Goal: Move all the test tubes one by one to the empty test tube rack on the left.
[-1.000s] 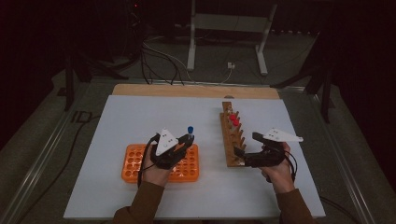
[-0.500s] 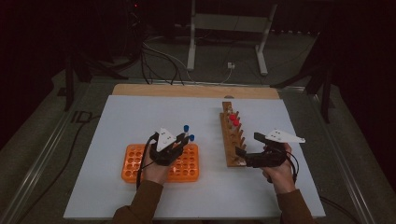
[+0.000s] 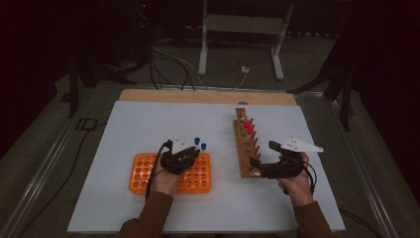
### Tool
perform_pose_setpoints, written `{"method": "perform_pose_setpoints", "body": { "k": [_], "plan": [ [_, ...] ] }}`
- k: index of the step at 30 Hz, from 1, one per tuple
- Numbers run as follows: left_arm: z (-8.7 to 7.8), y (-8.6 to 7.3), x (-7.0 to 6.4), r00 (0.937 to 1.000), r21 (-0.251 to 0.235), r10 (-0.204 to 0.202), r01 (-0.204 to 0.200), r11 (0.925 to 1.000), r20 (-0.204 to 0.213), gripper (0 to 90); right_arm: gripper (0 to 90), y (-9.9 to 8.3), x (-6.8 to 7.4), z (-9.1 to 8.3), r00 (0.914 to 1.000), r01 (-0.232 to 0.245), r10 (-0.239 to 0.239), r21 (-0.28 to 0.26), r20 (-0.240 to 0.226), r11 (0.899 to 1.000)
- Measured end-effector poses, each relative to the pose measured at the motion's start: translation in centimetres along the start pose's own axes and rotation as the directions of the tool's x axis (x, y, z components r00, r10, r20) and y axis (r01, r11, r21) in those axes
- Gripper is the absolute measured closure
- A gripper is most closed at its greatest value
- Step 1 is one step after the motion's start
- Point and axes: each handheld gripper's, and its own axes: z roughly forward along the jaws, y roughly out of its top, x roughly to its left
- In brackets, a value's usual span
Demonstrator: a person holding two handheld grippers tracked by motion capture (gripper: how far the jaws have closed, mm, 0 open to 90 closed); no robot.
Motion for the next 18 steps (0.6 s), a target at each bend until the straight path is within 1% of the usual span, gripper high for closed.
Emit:
{"method": "perform_pose_setpoints", "body": {
  "k": [6,8,11,15,16,17,18],
  "plan": [
    [0.02,-0.01,0.07,0.9999,0.013,-0.013,0.013,0.9998,0.004,78.5,0.1,-0.05,0.1,0.11,1.0,0.005,-0.005,0.006,-0.006,1.0],
    [-0.02,-0.03,0.06,0.9999,0.014,-0.011,0.011,0.9998,0.005,78.4,0.1,-0.06,0.13,0.13,1.0,0.004,-0.004,0.007,-0.007,1.0],
    [-0.04,-0.05,-0.03,1.0,0.012,-0.002,0.002,0.9999,0.002,78.4,0.1,-0.06,0.13,0.14,0.9999,0.005,-0.005,0.006,-0.009,1.0],
    [-0.18,-0.04,-0.4,0.9996,0.02,0.023,-0.023,0.9995,-0.013,78.5,0.1,-0.11,0.12,0.16,0.9999,0.008,-0.008,0.006,-0.011,1.0],
    [-0.21,-0.05,-0.46,0.9996,0.022,0.023,-0.023,0.9995,-0.015,78.5,0.1,-0.13,0.13,0.18,0.9999,0.007,-0.007,0.009,-0.011,1.0],
    [-0.07,-0.11,-0.52,0.9992,0.05,0.033,-0.032,0.9983,-0.024,78.5,0.1,-0.15,0.14,0.2,0.9999,0.008,-0.008,0.008,-0.012,1.0],
    [-0.02,-0.21,-0.62,0.9988,0.056,0.04,-0.038,0.9977,-0.028,78.5,0.1,-0.17,0.16,0.22,0.9999,0.009,-0.009,0.009,-0.011,1.0]
  ]
}}
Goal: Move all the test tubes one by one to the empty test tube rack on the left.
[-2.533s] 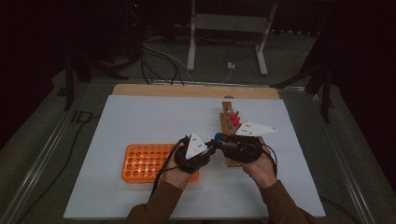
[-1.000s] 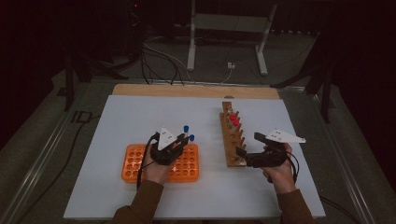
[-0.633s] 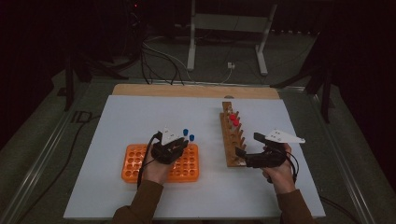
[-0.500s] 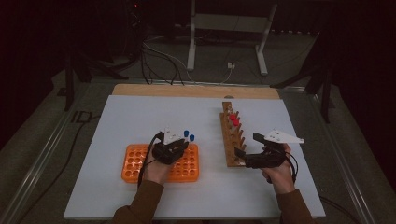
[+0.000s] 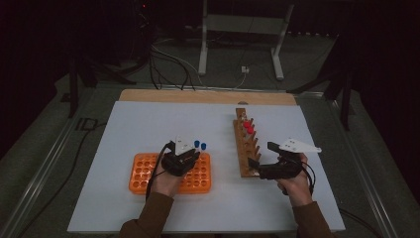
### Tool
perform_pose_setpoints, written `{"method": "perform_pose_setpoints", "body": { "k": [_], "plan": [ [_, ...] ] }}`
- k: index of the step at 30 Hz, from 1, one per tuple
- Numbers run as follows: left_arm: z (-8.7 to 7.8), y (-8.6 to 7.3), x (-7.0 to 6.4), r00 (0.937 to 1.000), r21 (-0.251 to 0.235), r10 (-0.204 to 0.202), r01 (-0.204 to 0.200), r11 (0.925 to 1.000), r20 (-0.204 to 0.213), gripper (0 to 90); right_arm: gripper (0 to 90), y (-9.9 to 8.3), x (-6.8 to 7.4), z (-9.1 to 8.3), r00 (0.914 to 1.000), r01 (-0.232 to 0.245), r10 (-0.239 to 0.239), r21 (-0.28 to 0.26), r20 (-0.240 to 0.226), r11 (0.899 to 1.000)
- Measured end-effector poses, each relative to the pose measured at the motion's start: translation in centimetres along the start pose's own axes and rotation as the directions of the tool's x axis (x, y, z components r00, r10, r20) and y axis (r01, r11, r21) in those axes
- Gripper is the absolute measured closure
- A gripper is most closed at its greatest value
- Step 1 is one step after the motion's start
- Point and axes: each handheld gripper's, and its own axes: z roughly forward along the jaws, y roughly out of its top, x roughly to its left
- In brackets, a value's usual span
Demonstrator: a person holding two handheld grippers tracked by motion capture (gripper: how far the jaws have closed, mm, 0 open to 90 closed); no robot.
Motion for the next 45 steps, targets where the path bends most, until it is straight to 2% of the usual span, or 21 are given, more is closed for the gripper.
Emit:
{"method": "perform_pose_setpoints", "body": {
  "k": [6,11,14,16,21,24,26,30,33,36,38,40,41,43,45],
  "plan": [
    [0.5,0.1,-0.2,0.9999,0.052,-0.009,0.01,0.9986,-0.013,78.5,0.2,-0.1,0.0,0.1,1.0,0.0,0.0,0.006,-0.003,1.0],
    [0.4,0.1,0.0,0.9998,0.052,-0.022,0.022,0.9984,-0.001,78.5,0.2,-0.1,0.1,0.3,1.0,0.0,0.0,0.011,-0.002,1.0],
    [0.4,-0.1,0.3,0.9981,0.041,-0.058,0.058,0.9975,0.02,76.8,0.2,0.0,0.1,0.4,1.0,0.008,-0.008,0.014,0.0,1.0],
    [0.3,-0.3,0.4,0.9972,0.039,-0.069,0.068,0.9969,0.027,71.7,0.2,0.1,0.1,0.5,0.9999,0.012,-0.012,0.016,0.002,1.0],
    [-0.5,-0.7,1.1,0.9921,-0.038,-0.104,0.107,0.9936,0.071,64.7,0.2,0.7,0.0,0.6,0.9997,0.019,-0.02,0.015,0.015,1.0],
    [-1.2,-0.8,1.5,0.9904,-0.081,-0.107,0.114,0.9902,0.087,58.5,0.2,1.1,-0.2,0.8,0.9993,0.028,-0.028,0.019,0.023,0.999],
    [-1.8,-0.8,1.7,0.9891,-0.115,-0.104,0.116,0.9865,0.104,54.7,0.2,1.4,-0.3,1.1,0.9987,0.036,-0.037,0.024,0.035,0.999],
    [-2.7,-0.7,2.1,0.9821,-0.181,-0.122,0.147,0.9725,0.144,43.1,0.2,2.0,-0.8,1.7,0.9981,0.031,-0.032,0.033,0.052,0.999],
    [-3.4,-0.6,2.2,0.9831,-0.218,-0.125,0.153,0.9641,0.133,32.1,1.7,2.3,-1.3,2.4,0.998,0.023,-0.025,0.044,0.058,0.999],
    [-3.9,-0.4,2.4,0.9855,-0.228,-0.139,0.158,0.9608,0.097,21.7,5.6,2.4,-1.9,3.2,0.9979,0.007,-0.011,0.057,0.064,0.998],
    [-4.1,-0.4,2.7,0.9835,-0.237,-0.157,0.174,0.9558,0.09,17.0,7.1,2.5,-2.3,3.8,0.9972,0.001,-0.007,0.075,0.074,0.997],
    [-4.3,-0.4,3.0,0.9828,-0.247,-0.166,0.181,0.9521,0.082,14.8,10.7,2.5,-2.5,4.3,0.9955,0.004,-0.012,0.086,0.094,0.996],
    [-4.3,-0.4,3.0,0.9815,-0.248,-0.175,0.189,0.9501,0.078,10.8,13.4,2.5,-2.6,4.5,0.9949,0.008,-0.017,0.089,0.1,0.996],
    [-4.5,-0.4,3.2,0.9804,-0.258,-0.181,0.195,0.9462,0.078,3.5,21.7,2.6,-2.8,5.0,0.9936,0.016,-0.027,0.094,0.11,0.995],
    [-4.7,-0.4,3.3,0.9796,-0.272,-0.184,0.199,0.9414,0.081,1.2,32.5,2.6,-2.9,5.4,0.9918,0.02,-0.031,0.095,0.124,0.995]
  ]
}}
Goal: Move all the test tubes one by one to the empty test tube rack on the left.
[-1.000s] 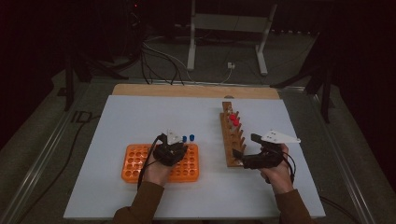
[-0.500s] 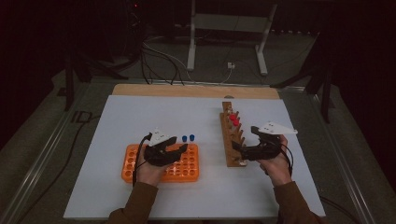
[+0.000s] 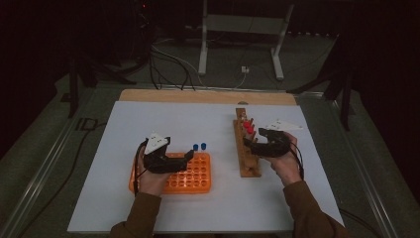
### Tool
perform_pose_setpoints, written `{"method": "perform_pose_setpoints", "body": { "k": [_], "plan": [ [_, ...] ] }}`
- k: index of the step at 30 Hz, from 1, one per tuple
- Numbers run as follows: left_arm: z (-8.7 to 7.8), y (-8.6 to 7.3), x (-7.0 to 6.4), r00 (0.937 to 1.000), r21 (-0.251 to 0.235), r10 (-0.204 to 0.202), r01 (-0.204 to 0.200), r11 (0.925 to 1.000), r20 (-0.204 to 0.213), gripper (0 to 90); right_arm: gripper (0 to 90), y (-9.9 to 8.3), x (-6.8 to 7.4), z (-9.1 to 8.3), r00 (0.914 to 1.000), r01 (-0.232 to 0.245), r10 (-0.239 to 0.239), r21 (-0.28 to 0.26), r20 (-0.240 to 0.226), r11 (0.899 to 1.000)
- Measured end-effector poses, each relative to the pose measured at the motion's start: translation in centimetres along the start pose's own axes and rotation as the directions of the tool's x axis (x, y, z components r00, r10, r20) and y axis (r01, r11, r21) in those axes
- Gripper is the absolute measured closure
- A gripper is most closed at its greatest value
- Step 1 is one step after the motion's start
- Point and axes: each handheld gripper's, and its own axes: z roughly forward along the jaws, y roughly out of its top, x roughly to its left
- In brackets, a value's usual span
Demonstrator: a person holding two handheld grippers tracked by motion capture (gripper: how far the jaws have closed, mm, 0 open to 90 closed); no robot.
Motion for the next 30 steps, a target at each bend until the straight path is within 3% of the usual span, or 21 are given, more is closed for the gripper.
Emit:
{"method": "perform_pose_setpoints", "body": {
  "k": [5,14,23,30],
  "plan": [
    [-0.3,0.2,0.0,1.0,-0.012,0.005,-0.005,0.9999,-0.006,0.8,54.9,0.0,0.0,1.2,1.0,0.004,-0.004,0.019,0.004,1.0],
    [-0.4,0.2,0.1,0.9996,-0.015,0.003,-0.004,0.9999,-0.027,0.9,70.1,-0.2,-0.4,2.0,0.9977,-0.061,0.06,0.022,0.031,0.998],
    [-0.4,0.2,0.0,0.9997,-0.02,0.004,-0.004,0.9998,-0.024,0.9,71.3,0.1,0.3,1.5,0.9992,-0.006,0.006,0.004,0.04,1.0],
    [-0.4,0.2,0.0,0.9998,-0.022,0.004,-0.005,0.9997,-0.02,0.9,71.4,0.7,0.5,0.5,0.9992,0.005,-0.004,-0.027,0.04,1.0]
  ]
}}
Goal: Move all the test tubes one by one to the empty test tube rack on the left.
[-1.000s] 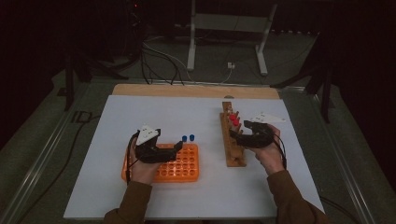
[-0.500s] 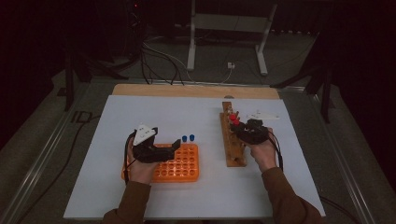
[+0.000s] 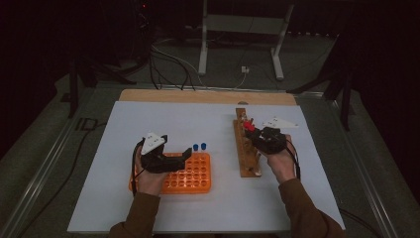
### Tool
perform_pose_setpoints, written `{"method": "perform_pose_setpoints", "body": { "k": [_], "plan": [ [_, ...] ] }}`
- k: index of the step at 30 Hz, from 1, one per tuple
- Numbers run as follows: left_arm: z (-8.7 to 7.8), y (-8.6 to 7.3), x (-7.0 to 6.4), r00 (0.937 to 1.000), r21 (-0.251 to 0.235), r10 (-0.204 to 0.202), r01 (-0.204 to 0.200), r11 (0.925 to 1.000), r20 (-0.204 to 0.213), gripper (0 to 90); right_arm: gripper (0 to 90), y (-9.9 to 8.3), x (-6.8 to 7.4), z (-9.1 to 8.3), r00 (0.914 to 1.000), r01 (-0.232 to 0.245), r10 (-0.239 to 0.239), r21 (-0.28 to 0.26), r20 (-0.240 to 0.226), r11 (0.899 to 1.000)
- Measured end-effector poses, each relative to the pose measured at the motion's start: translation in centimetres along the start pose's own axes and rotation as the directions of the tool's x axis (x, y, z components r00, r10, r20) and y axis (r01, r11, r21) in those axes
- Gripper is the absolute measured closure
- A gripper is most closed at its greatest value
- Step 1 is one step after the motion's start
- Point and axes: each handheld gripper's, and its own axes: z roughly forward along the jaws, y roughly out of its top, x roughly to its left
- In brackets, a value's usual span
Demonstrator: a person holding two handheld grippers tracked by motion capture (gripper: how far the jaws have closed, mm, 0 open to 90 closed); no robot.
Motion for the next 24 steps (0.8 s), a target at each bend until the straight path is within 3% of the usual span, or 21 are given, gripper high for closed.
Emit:
{"method": "perform_pose_setpoints", "body": {
  "k": [15,24],
  "plan": [
    [0.0,0.2,-0.4,0.9997,-0.005,0.025,-0.025,0.9997,-0.001,1.0,71.5,2.8,0.4,-2.8,0.9996,0.019,-0.02,-0.072,-0.02,0.997],
    [-0.3,0.7,-0.9,0.9991,-0.028,0.04,-0.04,0.9988,0.011,1.3,71.5,3.9,1.1,-4.2,0.9974,0.014,-0.021,-0.103,-0.069,0.995]
  ]
}}
